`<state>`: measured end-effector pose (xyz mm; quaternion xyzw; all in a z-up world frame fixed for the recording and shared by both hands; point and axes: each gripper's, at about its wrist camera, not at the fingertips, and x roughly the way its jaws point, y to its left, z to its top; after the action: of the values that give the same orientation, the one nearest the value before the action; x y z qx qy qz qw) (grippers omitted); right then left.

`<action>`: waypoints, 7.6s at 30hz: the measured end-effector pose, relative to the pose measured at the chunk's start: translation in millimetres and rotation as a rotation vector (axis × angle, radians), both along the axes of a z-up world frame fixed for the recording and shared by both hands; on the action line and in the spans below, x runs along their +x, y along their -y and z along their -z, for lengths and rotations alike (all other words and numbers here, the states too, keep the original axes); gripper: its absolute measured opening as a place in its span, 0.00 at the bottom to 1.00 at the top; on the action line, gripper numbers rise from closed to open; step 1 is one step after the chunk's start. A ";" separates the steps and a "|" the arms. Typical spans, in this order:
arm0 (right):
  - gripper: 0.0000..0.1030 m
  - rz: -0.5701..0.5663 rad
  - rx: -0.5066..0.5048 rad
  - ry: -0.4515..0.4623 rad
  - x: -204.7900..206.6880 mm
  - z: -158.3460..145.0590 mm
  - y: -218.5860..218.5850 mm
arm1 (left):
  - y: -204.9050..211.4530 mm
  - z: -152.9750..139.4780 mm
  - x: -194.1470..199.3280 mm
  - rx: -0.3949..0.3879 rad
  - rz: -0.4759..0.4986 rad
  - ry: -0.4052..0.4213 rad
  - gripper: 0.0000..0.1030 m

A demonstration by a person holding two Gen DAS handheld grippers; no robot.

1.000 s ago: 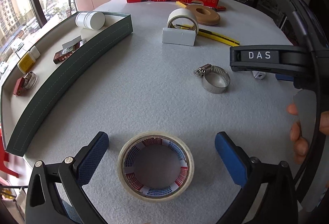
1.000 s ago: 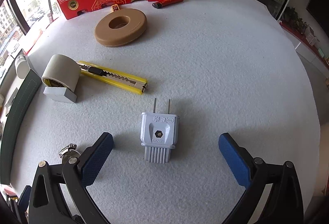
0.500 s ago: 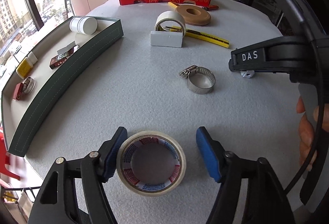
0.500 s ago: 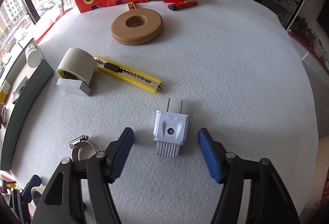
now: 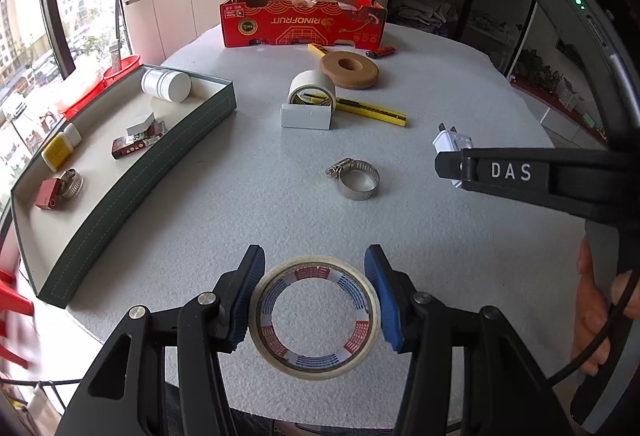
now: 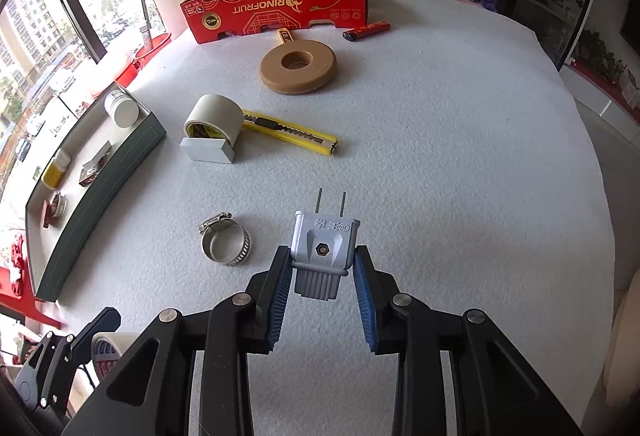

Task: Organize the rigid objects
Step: 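Carry the plug with the right tool while the left tool carries the tape roll to the tray, then release the tape roll from the left tool while the right tool lowers the plug into the tray, then withdraw both tools from the tray toward the hose clamp and tape dispenser, then grasp the white tape roll from the dispenser with the right tool while the left tool approaches the hose clamp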

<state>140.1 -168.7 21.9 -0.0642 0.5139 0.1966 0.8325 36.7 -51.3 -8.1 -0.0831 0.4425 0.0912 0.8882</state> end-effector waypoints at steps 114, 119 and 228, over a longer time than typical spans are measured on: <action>0.83 -0.395 0.026 -0.144 24.3 -9.3 -260.2 | -284.0 -0.3 28.0 0.032 -0.494 -0.100 1.00; 0.83 -0.406 0.035 -0.149 18.1 -11.7 -260.0 | -276.7 -3.4 27.4 0.056 -0.476 -0.108 1.00; 0.49 0.068 0.286 -0.231 86.6 13.6 -0.2 | -20.6 55.8 109.6 0.045 -0.028 -0.129 1.00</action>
<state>226.6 -168.5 8.3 0.0954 0.5749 0.2457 0.7746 146.3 -30.7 -63.8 -0.0631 0.4953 0.1189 0.8582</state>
